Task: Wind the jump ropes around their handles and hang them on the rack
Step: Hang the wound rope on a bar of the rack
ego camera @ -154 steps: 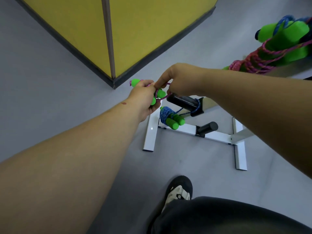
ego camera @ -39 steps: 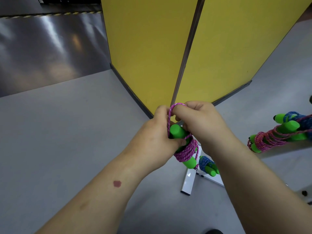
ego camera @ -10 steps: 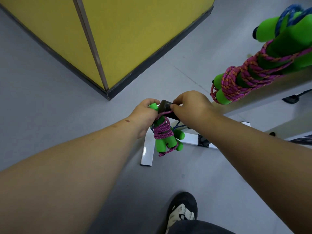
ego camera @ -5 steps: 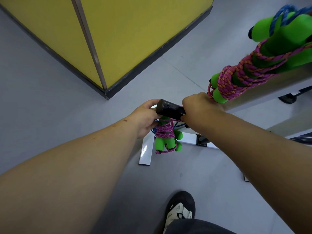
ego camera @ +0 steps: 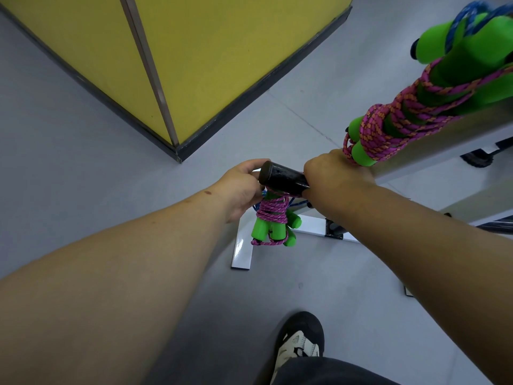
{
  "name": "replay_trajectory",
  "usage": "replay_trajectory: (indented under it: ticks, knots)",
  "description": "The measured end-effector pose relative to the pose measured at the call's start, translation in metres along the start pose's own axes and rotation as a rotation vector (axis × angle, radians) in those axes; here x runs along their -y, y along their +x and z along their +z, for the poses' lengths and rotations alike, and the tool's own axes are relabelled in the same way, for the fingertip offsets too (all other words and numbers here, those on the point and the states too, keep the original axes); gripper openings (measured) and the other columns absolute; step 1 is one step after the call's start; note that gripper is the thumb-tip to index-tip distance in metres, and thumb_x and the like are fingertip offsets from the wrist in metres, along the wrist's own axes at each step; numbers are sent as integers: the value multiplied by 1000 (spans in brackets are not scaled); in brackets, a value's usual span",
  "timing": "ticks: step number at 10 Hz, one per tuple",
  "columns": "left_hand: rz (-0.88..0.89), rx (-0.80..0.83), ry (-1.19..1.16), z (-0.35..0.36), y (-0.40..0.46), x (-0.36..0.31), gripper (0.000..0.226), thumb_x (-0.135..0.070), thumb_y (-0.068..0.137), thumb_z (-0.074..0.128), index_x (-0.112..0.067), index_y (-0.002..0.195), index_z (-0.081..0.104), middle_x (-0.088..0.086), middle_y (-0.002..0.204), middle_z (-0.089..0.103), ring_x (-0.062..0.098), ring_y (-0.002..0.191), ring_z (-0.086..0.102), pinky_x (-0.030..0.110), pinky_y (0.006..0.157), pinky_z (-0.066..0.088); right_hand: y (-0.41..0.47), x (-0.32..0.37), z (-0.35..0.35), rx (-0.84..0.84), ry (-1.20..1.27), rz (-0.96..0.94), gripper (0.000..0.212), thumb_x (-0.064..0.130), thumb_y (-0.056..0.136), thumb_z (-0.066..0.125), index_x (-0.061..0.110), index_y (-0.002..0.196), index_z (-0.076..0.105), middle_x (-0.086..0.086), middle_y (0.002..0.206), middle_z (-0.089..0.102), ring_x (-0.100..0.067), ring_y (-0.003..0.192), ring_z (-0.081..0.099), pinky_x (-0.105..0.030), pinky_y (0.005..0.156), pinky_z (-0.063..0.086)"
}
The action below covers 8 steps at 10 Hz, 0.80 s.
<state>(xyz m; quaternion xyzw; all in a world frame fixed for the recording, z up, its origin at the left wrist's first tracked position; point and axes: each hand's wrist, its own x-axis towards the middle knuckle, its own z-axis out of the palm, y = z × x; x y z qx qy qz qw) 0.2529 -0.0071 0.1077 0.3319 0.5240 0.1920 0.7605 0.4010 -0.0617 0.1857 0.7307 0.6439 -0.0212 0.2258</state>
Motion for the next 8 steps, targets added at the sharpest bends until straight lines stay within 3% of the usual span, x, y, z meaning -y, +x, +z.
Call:
replay_trajectory:
  ticks: [1, 2, 3, 4, 5, 7, 8]
  knots:
    - [3, -26, 45, -2, 3, 0, 76, 31, 81, 39, -29, 116, 70, 4, 123, 70, 27, 120, 61, 25, 64, 56, 1, 0, -1, 11, -1, 13, 17, 22, 88, 67, 18, 81, 52, -3, 69, 47, -22, 65, 46, -25, 45, 28]
    - [24, -40, 77, -5, 4, 0, 78, 28, 81, 36, -31, 120, 68, 3, 126, 68, 27, 123, 60, 28, 73, 56, 1, 0, -2, 9, 0, 8, 17, 25, 91, 65, 17, 81, 54, -3, 70, 49, -20, 61, 44, -24, 45, 29]
    - [67, -50, 108, -6, 3, 0, 75, 26, 84, 33, -28, 124, 67, 4, 125, 69, 28, 122, 61, 33, 80, 53, -2, 1, -4, 4, 5, -23, 16, 29, 92, 63, 17, 86, 54, -3, 72, 48, -25, 71, 50, -25, 46, 30]
    - [121, -45, 163, -7, 3, -2, 68, 24, 87, 37, -25, 126, 65, 3, 123, 70, 29, 122, 61, 44, 96, 54, -5, 2, -7, -7, 27, -30, 16, 31, 93, 62, 18, 90, 54, -2, 75, 49, -26, 77, 52, -26, 46, 31]
    - [150, -54, 220, -8, 0, -7, 71, 23, 84, 37, -25, 129, 63, 3, 124, 69, 27, 123, 62, 44, 98, 53, -6, 5, -8, -40, 28, -29, 15, 31, 93, 63, 18, 96, 57, -3, 84, 51, -25, 79, 50, -29, 52, 38]
    - [234, -72, 353, -9, -27, -22, 79, 21, 82, 33, -26, 140, 58, 2, 133, 60, 19, 120, 54, 25, 75, 50, -17, 15, -4, -106, 90, -44, 32, 27, 88, 67, 17, 114, 53, -4, 110, 57, -25, 97, 54, -35, 64, 40]
    - [335, -137, 470, -13, -50, -30, 72, 14, 86, 36, -27, 142, 55, 1, 136, 57, 14, 110, 53, 24, 72, 51, -28, 23, -8, -138, 147, -78, 41, 24, 86, 66, 14, 122, 48, -6, 118, 56, -26, 107, 53, -36, 74, 44]
